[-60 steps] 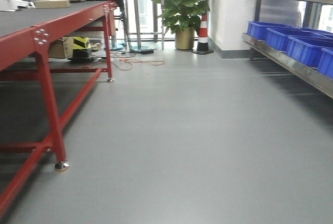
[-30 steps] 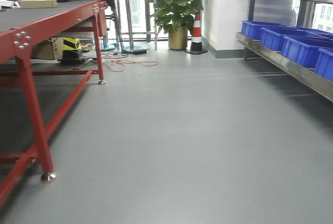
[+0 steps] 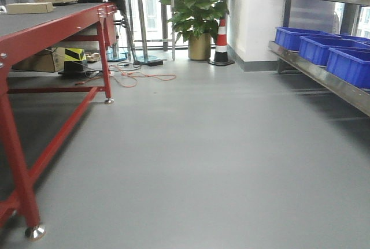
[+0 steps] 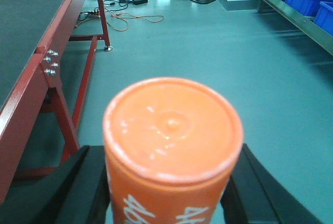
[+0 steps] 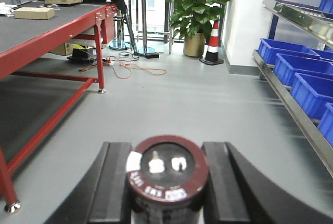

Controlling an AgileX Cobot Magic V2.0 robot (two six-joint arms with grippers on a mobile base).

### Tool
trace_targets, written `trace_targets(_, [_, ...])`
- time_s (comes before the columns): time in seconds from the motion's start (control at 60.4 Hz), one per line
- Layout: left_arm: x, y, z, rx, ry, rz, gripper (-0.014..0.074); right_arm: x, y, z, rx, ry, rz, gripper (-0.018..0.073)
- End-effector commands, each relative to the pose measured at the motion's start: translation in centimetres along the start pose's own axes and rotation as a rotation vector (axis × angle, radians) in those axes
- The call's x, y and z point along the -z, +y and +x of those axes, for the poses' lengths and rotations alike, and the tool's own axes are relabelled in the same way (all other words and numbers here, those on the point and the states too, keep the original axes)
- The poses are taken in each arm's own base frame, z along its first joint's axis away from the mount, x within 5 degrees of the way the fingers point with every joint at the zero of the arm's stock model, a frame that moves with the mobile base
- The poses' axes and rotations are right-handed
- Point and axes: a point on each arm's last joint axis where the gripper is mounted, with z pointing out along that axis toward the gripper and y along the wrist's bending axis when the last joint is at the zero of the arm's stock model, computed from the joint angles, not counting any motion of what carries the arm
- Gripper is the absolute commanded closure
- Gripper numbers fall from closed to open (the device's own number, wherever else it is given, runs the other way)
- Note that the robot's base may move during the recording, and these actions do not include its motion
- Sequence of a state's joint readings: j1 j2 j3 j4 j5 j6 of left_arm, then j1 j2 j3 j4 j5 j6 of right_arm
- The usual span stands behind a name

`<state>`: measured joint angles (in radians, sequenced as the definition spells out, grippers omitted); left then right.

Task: Place cylindrical capacitor in blue bin on shelf
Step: 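Hold both cylinders while driving up to the shelf of blue bins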

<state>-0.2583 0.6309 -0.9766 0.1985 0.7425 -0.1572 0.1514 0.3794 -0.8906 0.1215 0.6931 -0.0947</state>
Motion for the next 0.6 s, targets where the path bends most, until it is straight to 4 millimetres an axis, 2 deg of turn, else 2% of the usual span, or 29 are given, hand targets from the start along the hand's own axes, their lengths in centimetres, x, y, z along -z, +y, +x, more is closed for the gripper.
trace_targets(0.0, [0.21, -0.08, -0.40, 0.007, -0.035, 0.011, 0.0707, 0.20, -0.01, -0.41, 0.004, -0.032, 0.003, 0.0721])
trace_targets(0.579, [0.21, -0.08, -0.40, 0.007, -0.035, 0.011, 0.0707, 0.20, -0.01, -0.41, 0.004, -0.032, 0.003, 0.0721])
